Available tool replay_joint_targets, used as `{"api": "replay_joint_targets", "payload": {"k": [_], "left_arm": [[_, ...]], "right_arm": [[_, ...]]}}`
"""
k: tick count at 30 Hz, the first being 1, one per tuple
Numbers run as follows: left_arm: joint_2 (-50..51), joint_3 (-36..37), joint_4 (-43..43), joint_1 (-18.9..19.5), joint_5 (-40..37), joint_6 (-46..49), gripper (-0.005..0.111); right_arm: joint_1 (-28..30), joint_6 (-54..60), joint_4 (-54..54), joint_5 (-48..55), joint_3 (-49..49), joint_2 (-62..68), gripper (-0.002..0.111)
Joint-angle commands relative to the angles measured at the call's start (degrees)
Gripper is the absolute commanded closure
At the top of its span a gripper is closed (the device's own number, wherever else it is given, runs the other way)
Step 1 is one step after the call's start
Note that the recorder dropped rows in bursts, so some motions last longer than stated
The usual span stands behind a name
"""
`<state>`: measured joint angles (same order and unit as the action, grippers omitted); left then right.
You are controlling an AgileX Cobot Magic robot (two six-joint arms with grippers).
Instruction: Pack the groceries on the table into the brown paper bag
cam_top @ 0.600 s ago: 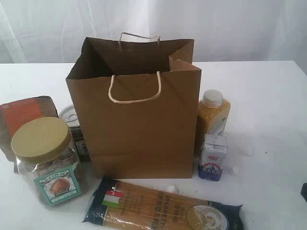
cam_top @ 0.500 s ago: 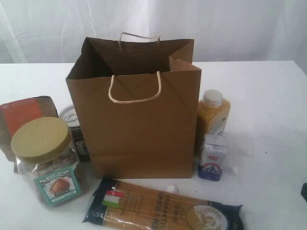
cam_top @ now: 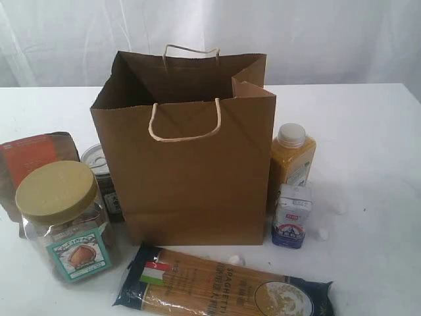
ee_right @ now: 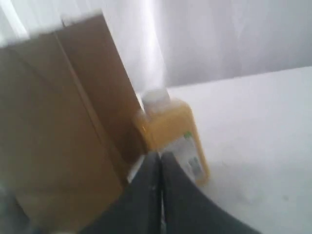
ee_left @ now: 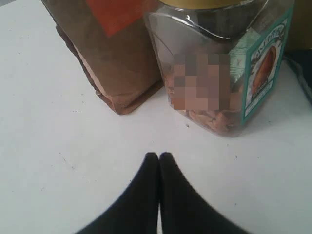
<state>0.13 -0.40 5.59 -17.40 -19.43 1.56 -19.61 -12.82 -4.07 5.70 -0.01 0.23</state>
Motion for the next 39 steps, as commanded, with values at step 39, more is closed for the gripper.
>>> {"api": "replay_joint_targets", "payload": {"k": [39], "left_arm": [[-0.13,0.40,-0.38,0.10,-1.67,-0.02,0.107]], "right_arm": [[9.68,124.11,-95.88,-35.18,-75.71,87.93,0.108]]}}
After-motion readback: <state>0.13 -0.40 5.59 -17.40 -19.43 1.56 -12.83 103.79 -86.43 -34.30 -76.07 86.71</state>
